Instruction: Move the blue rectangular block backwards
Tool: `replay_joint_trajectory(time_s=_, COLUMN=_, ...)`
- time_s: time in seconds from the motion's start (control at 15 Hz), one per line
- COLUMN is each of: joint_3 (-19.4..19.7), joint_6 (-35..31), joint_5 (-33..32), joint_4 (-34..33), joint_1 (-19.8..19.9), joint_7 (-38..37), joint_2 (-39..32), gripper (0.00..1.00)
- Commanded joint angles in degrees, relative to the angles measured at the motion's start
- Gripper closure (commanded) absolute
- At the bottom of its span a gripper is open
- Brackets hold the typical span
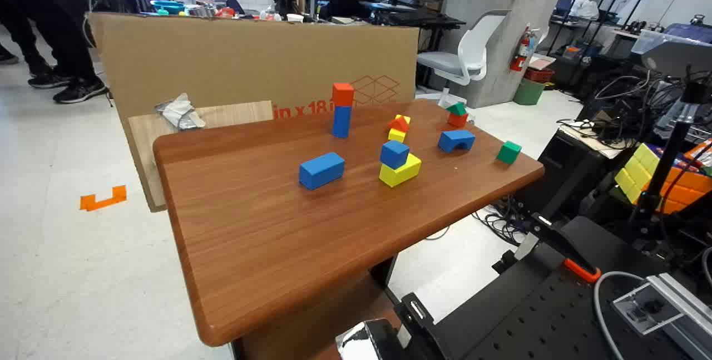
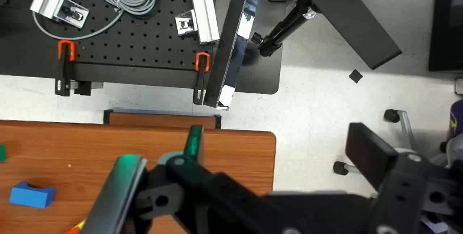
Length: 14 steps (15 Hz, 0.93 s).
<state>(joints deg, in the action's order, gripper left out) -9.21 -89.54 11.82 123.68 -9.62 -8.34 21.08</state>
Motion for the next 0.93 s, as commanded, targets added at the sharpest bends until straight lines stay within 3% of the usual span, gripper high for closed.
replay_joint_trajectory(time_s=0.0, joint_3=-0.41, joint_6=0.13, joint_5=0.11, joint_4=-0.15, joint_1=0.50, joint_7=0.12, joint_2=-0.01, gripper=0.00)
replay_joint_trajectory(time_s=0.87, joint_3=-0.42, joint_6=-0.74, joint_5=-0.11, joint_4=-0.90, joint_1=0.91, joint_7=-0.65, joint_2=-1.65, gripper=0.00)
